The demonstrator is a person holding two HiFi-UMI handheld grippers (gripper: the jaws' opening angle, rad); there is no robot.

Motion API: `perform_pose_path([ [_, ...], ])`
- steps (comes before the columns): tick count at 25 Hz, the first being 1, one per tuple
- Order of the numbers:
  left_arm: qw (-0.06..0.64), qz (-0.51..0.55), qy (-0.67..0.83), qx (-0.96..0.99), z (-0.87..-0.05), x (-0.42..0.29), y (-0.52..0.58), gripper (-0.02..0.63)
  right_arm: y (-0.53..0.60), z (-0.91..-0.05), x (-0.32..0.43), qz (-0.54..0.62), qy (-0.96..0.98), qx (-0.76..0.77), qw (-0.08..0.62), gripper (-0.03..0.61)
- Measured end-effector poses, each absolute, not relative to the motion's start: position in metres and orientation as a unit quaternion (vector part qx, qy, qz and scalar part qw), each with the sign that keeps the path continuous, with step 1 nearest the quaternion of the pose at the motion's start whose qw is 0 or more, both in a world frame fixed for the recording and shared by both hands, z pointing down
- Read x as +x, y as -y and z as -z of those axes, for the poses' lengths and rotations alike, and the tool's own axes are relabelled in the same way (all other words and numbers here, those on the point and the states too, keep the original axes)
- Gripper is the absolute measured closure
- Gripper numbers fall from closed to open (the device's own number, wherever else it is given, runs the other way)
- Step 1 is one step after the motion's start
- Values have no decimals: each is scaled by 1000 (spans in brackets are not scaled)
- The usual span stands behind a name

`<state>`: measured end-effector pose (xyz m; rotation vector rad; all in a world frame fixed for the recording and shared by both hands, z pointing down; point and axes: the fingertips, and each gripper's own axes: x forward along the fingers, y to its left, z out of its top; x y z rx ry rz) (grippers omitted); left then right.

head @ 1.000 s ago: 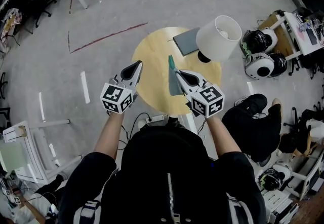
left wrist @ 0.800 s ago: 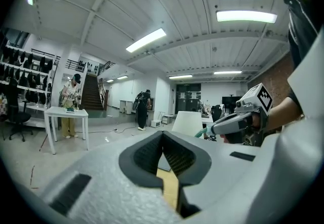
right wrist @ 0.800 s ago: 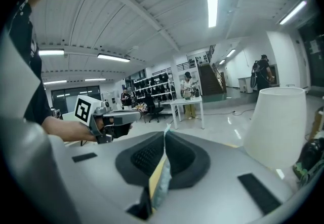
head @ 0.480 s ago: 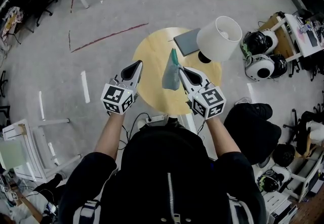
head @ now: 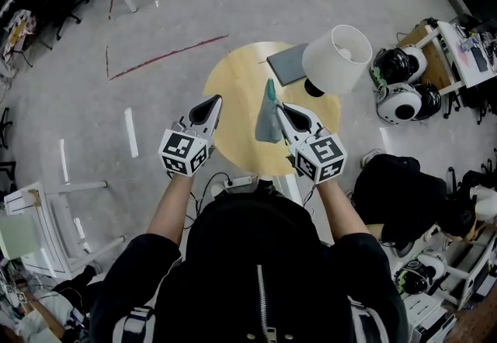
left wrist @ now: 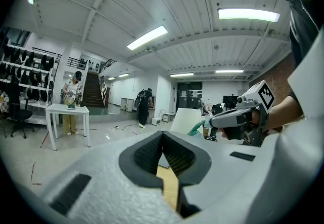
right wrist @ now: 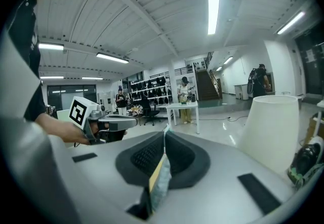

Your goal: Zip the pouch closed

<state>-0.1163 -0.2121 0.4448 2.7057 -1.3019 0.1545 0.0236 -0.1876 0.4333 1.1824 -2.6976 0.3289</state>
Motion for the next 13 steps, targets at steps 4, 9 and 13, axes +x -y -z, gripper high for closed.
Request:
perform_pose_path([
  [4,70,-53,432,898,-448,-116,213,612,189,-433,24,-109,907,397,88,565],
  [9,75,-57,432,897,-452,-118,213,612,190,-433,23,-108,908,395,88,565],
  [13,79,-61,432,897,-454,-116,212,612,188,-432,25,-107,909,393,89,565],
])
